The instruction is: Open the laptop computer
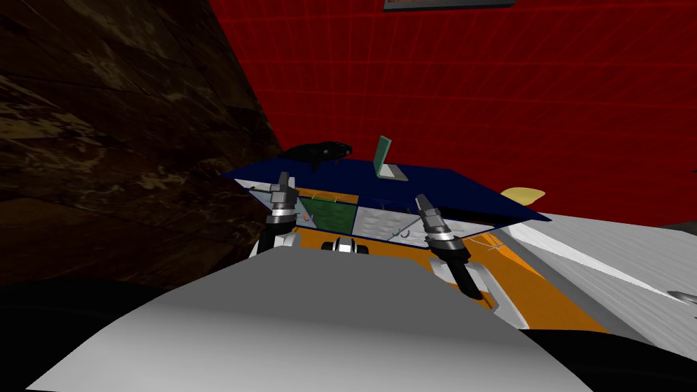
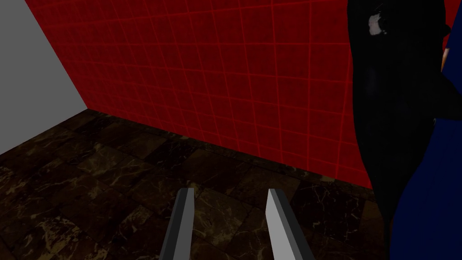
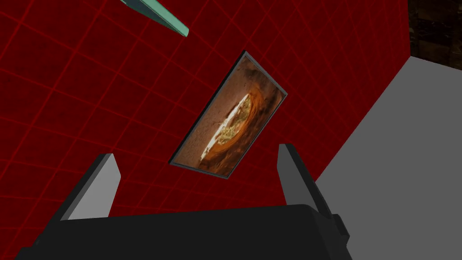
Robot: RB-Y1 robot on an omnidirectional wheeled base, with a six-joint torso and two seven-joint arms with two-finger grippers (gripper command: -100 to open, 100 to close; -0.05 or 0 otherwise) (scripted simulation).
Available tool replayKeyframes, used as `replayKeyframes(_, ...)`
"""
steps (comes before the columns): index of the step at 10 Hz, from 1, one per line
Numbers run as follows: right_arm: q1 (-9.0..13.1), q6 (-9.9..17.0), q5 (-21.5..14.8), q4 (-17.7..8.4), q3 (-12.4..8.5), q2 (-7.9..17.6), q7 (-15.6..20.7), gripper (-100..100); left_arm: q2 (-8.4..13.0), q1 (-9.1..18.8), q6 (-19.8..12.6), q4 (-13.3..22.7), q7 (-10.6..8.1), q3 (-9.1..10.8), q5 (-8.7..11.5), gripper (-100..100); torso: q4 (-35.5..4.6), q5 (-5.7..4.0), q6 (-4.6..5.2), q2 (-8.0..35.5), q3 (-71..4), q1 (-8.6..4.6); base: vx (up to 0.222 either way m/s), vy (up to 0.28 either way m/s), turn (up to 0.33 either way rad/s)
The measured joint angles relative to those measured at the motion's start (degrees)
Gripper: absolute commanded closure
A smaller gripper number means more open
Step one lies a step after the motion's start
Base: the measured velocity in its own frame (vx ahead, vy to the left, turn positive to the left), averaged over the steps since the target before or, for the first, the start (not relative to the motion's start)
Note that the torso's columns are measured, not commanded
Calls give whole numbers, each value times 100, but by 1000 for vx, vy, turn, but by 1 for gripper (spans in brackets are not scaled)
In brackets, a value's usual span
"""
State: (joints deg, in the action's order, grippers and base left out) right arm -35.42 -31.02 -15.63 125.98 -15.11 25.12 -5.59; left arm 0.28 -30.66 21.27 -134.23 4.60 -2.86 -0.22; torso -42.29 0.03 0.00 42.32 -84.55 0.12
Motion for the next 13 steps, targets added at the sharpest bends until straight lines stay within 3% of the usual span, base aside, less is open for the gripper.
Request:
replayKeyframes(3,-216,96,-204,-179,-348,493,-40,-100,0,0,0,0,0,0,0,0,1,-3,-2,-5,-3,-16,-7,113,-9)
replayKeyframes(4,-261,72,-322,-399,-470,622,-20,-100,0,0,0,0,0,0,0,0,0,-4,0,-1,0,-10,-20,107,-12)
replayKeyframes(6,-352,166,-374,-389,-649,936,-77,-100,1,0,0,0,0,1,0,0,1,-8,-1,-5,-2,-31,-5,60,-2)
replayKeyframes(9,-629,316,-623,-586,-1065,1457,-142,-100,0,0,0,0,0,0,0,0,1,1,0,-3,-2,3,-2,100,-12)
replayKeyframes(13,-836,406,-845,-847,-1471,2065,-195,-100,1,0,0,0,0,1,0,0,0,-2,-2,-4,-2,-10,-11,83,-6)
